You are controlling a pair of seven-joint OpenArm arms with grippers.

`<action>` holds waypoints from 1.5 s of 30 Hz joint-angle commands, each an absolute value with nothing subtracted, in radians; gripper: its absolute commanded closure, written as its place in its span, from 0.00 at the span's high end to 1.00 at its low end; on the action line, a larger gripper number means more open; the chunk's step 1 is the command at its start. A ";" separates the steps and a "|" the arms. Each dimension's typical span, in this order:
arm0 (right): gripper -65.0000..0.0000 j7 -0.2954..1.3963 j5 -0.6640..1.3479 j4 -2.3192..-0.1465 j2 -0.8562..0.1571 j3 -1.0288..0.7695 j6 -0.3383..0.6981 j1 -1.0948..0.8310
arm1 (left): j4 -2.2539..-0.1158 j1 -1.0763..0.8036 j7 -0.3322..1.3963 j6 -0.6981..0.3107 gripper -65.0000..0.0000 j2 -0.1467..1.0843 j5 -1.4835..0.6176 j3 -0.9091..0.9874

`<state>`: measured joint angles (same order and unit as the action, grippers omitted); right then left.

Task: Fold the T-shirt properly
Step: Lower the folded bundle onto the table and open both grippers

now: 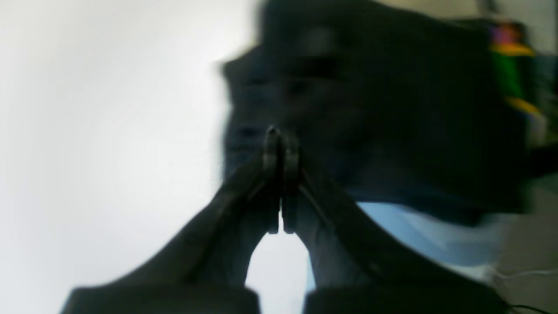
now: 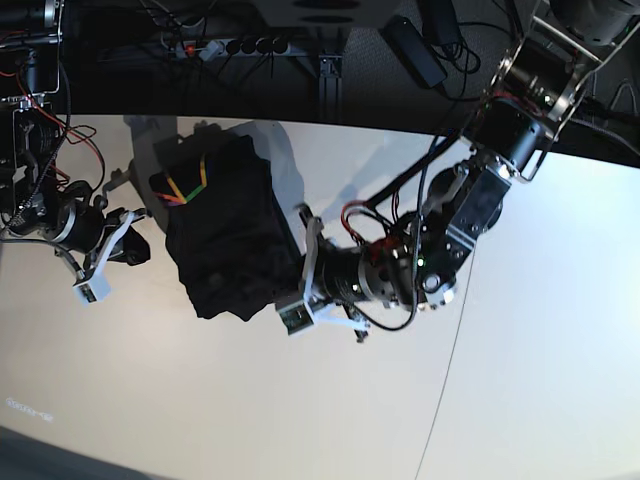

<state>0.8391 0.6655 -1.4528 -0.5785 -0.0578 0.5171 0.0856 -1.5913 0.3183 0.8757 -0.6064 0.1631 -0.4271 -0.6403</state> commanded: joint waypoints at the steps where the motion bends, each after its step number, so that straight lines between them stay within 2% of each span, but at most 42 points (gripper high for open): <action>1: 0.00 0.818 0.680 -1.467 -0.595 -0.068 0.558 0.102 | -1.642 0.339 0.847 -0.621 0.00 0.146 -0.427 -0.630; 10: 0.00 0.812 0.661 -1.466 -0.570 -0.068 0.558 0.104 | -1.663 0.293 0.818 -0.625 0.00 0.066 -0.400 -0.630; 20: 0.00 0.811 0.658 -1.466 -0.562 -0.068 0.557 0.105 | -1.478 0.296 0.707 -0.626 0.00 0.063 -0.290 -0.630; 28: 0.00 0.812 0.651 -1.465 -0.562 -0.068 0.558 0.104 | -1.388 0.325 0.617 -0.624 0.00 0.065 -0.139 -0.629; 34: 0.00 0.812 0.650 -1.466 -0.562 -0.068 0.558 0.102 | -1.248 0.416 0.610 -0.612 0.00 0.073 -0.138 -0.628; 37: 0.00 0.816 0.651 -1.465 -0.562 -0.068 0.557 0.089 | -1.259 0.432 0.625 -0.545 0.00 0.098 -0.141 -0.627; 45: 0.00 0.815 0.689 -1.466 -0.561 -0.068 0.558 -0.044 | -1.290 0.432 0.633 -0.542 0.00 0.153 -0.145 -0.625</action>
